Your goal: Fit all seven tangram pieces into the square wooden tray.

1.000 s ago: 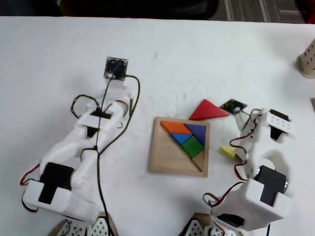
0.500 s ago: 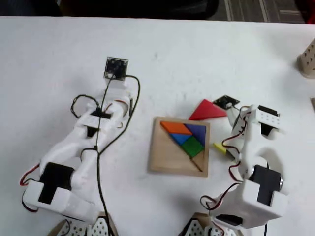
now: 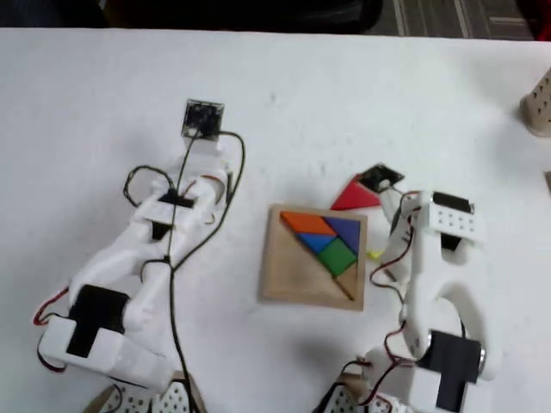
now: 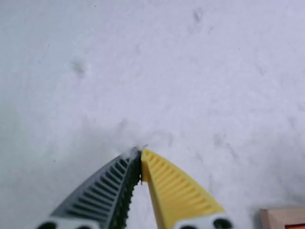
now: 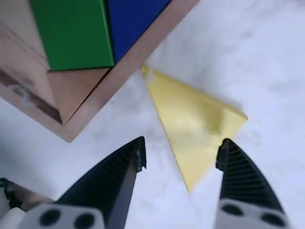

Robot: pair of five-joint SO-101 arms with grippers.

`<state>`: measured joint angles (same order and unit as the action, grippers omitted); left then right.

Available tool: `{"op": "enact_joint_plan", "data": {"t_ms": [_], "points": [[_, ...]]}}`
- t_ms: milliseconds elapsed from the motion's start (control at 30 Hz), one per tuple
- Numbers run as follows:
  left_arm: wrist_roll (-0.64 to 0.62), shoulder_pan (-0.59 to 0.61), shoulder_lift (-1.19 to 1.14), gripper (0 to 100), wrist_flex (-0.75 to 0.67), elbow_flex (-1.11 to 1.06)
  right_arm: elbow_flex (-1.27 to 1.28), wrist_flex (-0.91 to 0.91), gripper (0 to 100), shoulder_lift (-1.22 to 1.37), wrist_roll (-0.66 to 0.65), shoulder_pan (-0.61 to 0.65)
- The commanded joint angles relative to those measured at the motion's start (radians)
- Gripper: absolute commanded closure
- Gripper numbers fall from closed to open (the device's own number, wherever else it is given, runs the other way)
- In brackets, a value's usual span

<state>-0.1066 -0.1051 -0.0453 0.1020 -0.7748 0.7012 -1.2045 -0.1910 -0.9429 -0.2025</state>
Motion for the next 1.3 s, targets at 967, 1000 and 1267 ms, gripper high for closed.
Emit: {"op": "enact_joint_plan", "data": {"t_ms": [967, 1000, 1267], "points": [[0.172, -0.723, 0.305, 84, 0.436, 0.071, -0.087, 0.693, 65.1, 0.280, 0.186, -1.110], [0.166, -0.680, 0.300, 85, 0.436, 0.069, -0.110, 0.648, 65.1, 0.291, 0.186, -1.090], [0.164, -0.321, 0.303, 89, 0.480, 0.014, -0.196, 0.102, 65.7, 0.216, 0.084, -0.800]]}}
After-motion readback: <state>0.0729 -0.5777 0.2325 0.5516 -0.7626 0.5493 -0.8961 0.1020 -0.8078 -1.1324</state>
